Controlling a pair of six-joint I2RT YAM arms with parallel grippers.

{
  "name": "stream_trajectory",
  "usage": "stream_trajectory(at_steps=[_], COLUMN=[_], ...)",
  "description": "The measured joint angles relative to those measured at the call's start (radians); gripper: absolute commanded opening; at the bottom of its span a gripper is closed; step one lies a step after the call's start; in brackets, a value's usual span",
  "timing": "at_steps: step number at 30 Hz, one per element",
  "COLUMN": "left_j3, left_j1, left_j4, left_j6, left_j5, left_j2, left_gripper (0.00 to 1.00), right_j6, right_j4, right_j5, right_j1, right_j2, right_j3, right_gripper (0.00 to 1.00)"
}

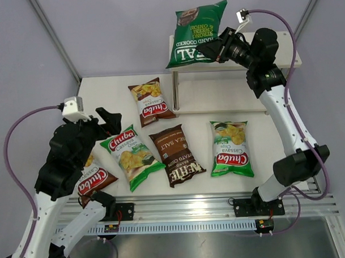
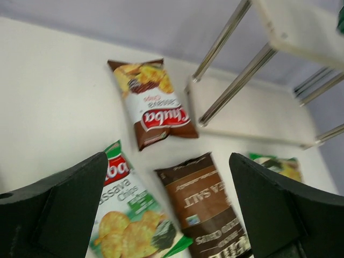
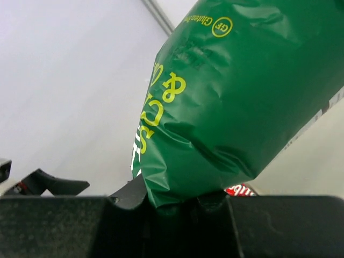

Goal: Place and organize the chips bags onto the shelf

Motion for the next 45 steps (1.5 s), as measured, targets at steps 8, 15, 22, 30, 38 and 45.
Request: stream_trajectory(at_steps=[8, 15, 22, 30, 38, 45], left_j3=[-0.084, -0.177, -0.211, -0.216, -0.217, -0.218], left_j1=[0.0, 0.012, 0.017, 0.018, 0.018, 0.018], left_j4=[-0.087, -0.073, -0.07, -0.066, -0.066, -0.065], left_j6=[0.126, 0.168, 0.187, 0.191, 0.192, 0.193], left_j5=[-0.002, -0.015, -0.016, -0.015, -0.014, -0.014], left_j2=[0.039, 0.047, 0.047, 0.039, 0.039, 0.039], left_gripper=[0.99, 0.99, 0.99, 0.99, 0.99, 0.99], right_j6=[0.105, 0.14, 0.092, 0.053, -0.083, -0.121], right_j4=[-0.046, -0.111, -0.272, -0.373, -0.561, -0.595], right_j5=[-0.133, -0.196, -0.169, -0.076, 0.046, 0.083], right_j1=[-0.107, -0.107, -0.107, -0.087, -0.087, -0.087], right_j2=[0.235, 0.287, 0.322, 0.318, 0.318, 0.319], right_j3=[0.062, 0.114, 0.212, 0.276, 0.375, 0.381], right_gripper=[0.23, 0.42, 0.52, 0.77, 0.65, 0.4])
